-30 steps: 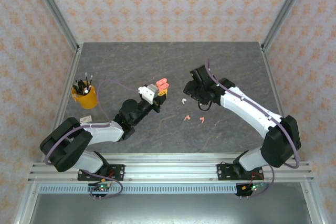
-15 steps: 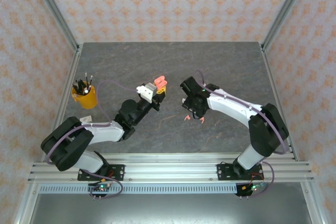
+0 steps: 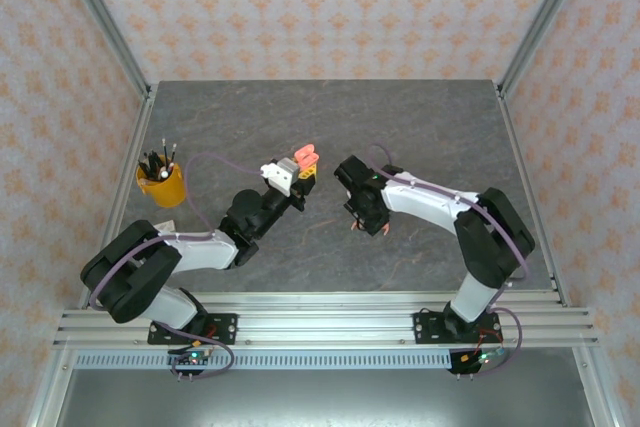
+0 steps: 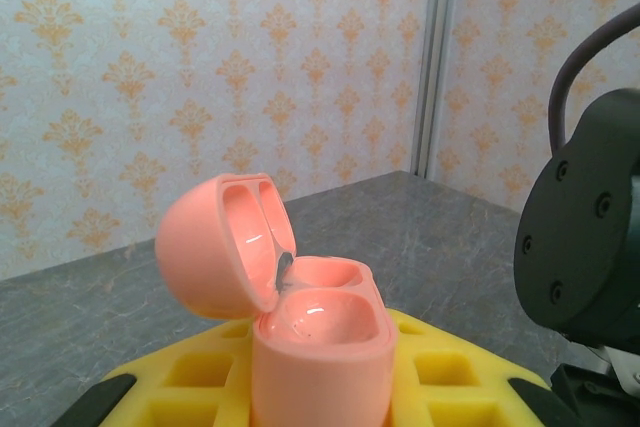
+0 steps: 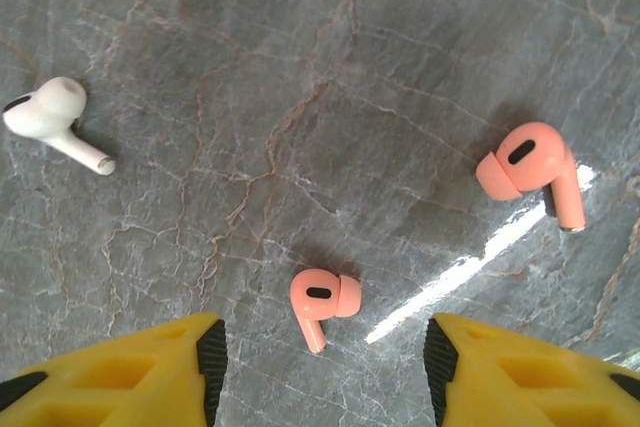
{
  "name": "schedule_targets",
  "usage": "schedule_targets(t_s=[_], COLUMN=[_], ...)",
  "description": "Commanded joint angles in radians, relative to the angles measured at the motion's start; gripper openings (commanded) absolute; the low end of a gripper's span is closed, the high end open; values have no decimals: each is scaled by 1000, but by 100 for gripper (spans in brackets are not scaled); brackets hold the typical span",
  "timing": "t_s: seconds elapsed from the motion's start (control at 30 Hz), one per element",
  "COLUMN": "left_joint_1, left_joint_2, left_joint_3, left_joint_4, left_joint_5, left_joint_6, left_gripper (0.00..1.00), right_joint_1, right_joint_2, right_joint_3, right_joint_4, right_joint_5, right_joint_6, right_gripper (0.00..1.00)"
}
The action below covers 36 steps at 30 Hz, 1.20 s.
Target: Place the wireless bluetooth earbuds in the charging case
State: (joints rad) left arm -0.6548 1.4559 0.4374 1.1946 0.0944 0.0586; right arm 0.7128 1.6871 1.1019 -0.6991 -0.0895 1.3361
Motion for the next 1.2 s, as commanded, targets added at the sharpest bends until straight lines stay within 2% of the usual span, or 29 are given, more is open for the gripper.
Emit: schedule_targets(t_s=[0.0,0.2,0.8,1.17], left_joint_1=[-3,-4,-1,0], left_joint_2=[9,15,12,11], left_joint_3=[24,20,11,12], left_joint_4=[61,70,74,74], left_joint_5=[-24,-28,-33,-34], left_joint_6=[12,9,11,6], left_gripper=[0,0,0,0], right_joint_1=[7,7,4,-10], right_joint_2=[26,75,132,141], right_joint_3=[-12,7,46,56], right_joint_4=[6,27,21,15], right_joint_5=[-9,-43,-30,-29], right_joint_6=[97,105,112,97], right_gripper=[57,57,55,42])
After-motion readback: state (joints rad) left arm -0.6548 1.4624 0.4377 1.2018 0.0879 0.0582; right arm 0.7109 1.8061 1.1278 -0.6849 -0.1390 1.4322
